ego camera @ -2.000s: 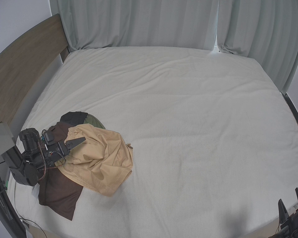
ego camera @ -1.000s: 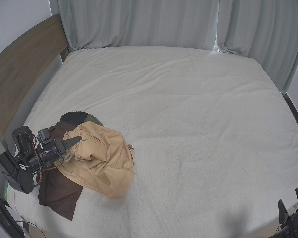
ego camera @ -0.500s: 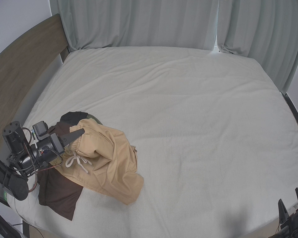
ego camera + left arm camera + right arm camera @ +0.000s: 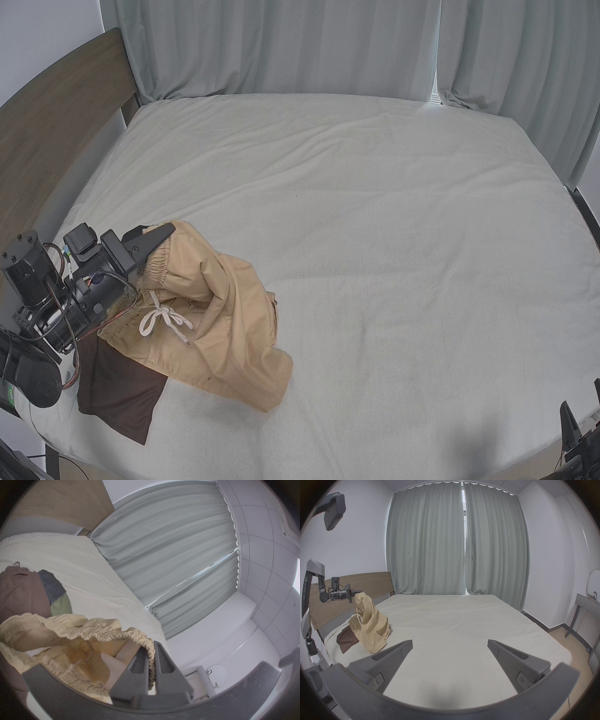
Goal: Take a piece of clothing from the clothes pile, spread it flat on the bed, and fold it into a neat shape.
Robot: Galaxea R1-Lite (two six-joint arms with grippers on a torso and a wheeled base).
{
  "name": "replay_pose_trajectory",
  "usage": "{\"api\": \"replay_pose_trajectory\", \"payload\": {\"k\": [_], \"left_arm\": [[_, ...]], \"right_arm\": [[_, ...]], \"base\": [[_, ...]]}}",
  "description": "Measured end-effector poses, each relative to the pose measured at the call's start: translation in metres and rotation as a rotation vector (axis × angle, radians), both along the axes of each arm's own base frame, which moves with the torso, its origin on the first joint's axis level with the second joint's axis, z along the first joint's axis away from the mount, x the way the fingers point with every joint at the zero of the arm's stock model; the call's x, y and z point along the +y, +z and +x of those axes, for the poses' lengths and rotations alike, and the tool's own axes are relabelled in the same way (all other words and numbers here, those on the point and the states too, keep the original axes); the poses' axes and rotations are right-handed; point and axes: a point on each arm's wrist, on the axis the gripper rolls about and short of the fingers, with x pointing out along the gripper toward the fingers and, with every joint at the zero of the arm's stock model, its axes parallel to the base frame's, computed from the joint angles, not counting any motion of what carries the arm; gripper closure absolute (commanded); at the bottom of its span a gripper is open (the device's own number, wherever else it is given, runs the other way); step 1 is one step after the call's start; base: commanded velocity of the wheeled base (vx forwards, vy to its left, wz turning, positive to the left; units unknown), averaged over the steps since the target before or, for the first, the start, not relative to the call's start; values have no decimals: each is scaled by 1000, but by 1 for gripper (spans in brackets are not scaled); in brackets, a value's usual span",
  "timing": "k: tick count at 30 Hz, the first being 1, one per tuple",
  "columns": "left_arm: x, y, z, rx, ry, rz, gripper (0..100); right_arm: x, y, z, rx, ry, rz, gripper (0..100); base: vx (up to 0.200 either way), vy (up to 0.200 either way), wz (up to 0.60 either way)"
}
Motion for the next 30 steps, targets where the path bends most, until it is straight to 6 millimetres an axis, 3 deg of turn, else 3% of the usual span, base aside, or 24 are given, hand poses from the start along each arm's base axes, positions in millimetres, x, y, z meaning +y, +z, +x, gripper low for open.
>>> {"api": "replay_pose_trajectory", "payload": {"k": [13, 22, 30], "left_arm": [[-47, 29, -10, -46, 161, -198, 100], [-88, 42, -19, -30, 130, -326, 100], [-118, 40, -24, 4, 45, -349, 100]], "right_arm": [[0, 0, 0, 0, 0, 0, 0], [0, 0, 0, 0, 0, 0, 0], [0, 0, 0, 0, 0, 0, 0]], "base": [[0, 0, 0], [0, 0, 0], [0, 0, 0]]}}
